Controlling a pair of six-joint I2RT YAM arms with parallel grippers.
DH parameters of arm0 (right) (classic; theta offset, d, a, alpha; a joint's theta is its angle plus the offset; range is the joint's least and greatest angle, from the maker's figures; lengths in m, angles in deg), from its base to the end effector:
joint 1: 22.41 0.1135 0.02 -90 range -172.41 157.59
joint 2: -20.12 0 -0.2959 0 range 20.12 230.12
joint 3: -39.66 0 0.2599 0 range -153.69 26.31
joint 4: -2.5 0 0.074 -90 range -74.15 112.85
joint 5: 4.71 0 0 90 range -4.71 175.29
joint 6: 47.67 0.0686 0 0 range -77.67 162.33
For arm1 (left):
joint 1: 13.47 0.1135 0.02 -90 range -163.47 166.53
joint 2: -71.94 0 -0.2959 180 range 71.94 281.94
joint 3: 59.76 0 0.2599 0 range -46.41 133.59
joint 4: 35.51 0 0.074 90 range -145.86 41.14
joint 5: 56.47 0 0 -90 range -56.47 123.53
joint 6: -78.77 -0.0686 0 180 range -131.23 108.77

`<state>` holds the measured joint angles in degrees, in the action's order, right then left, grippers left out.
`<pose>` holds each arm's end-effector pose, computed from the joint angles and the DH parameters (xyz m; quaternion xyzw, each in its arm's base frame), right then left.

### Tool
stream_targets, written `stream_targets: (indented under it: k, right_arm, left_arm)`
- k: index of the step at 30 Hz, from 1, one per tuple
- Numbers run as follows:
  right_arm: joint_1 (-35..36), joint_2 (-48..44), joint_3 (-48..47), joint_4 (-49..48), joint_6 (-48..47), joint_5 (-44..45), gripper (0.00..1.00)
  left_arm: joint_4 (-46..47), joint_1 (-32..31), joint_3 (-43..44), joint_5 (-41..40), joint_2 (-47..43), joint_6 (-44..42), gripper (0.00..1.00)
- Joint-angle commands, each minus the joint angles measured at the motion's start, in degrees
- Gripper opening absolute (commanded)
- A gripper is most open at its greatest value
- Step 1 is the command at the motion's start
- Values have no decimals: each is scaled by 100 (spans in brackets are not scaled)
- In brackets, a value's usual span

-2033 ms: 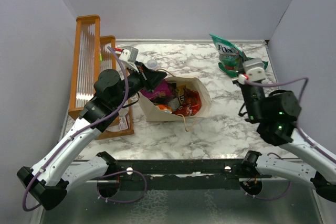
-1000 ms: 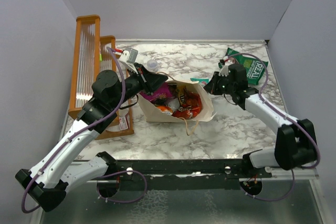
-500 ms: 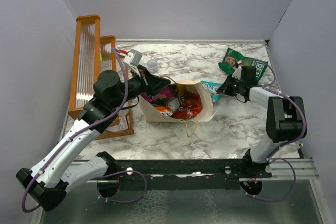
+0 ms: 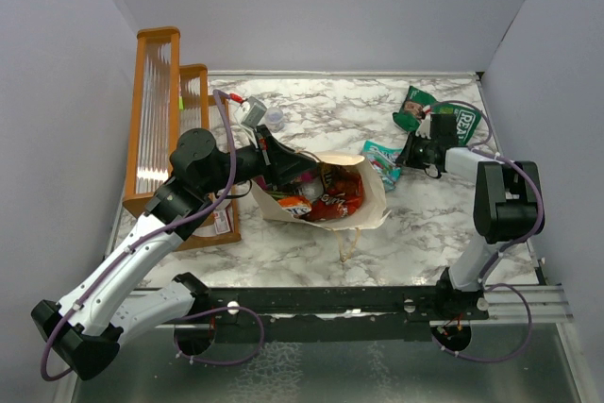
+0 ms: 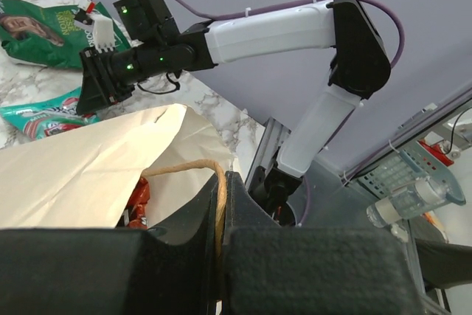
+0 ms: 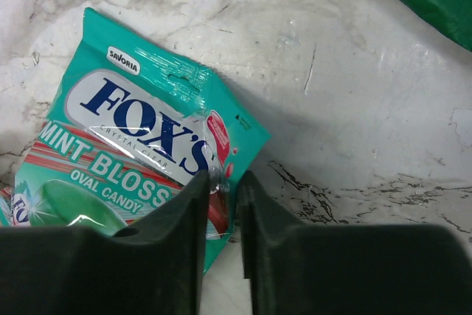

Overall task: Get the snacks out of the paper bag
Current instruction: Place the snack at the center of the board, then take out the snack from the paper bag.

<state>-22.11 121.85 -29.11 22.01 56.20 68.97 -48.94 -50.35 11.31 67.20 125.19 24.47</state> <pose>0.3833 0.0213 0.1509 0.0654 0.9361 0.1726 0.2994 0.1540 -0.1631 0.4402 0.2192 0.6482 -0.5743 0.4495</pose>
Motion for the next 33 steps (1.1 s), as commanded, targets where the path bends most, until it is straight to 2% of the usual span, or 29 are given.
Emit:
stream_targets:
  k: [1,5,10,13,15,19,23,27,33]
  right_arm:
    - [-30,-261,-117,263,27,158,30]
    - [-30,-1102,-78,545,81,320,45]
    - [-30,-2290,-31,881,-86,-68,50]
    - [-23,-3026,178,779,-158,-915,50]
    - [13,-3591,474,347,-180,-1826,53]
    - [285,-4640,938,-465,-176,-2896,56]
    - [852,-5316,1078,-955,-189,-3397,62]
    - [1719,-5583,1112,-1257,-234,-3603,63]
    - [3140,-5467,1138,-1406,-456,-3231,63]
  left_arm:
    - [329,-47,-8,398,-106,108,0]
    - [376,-47,38,450,-122,121,0]
    - [678,-47,-15,415,-184,289,0]
    - [1045,-47,-143,404,-239,514,0]
    - [1174,-47,-166,382,-248,591,0]
    - [1226,-47,-164,360,-278,567,0]
    - [1233,-48,-189,342,-278,592,0]
    - [1294,-47,-246,288,-289,644,0]
    - [1316,-51,-265,181,-213,614,0]
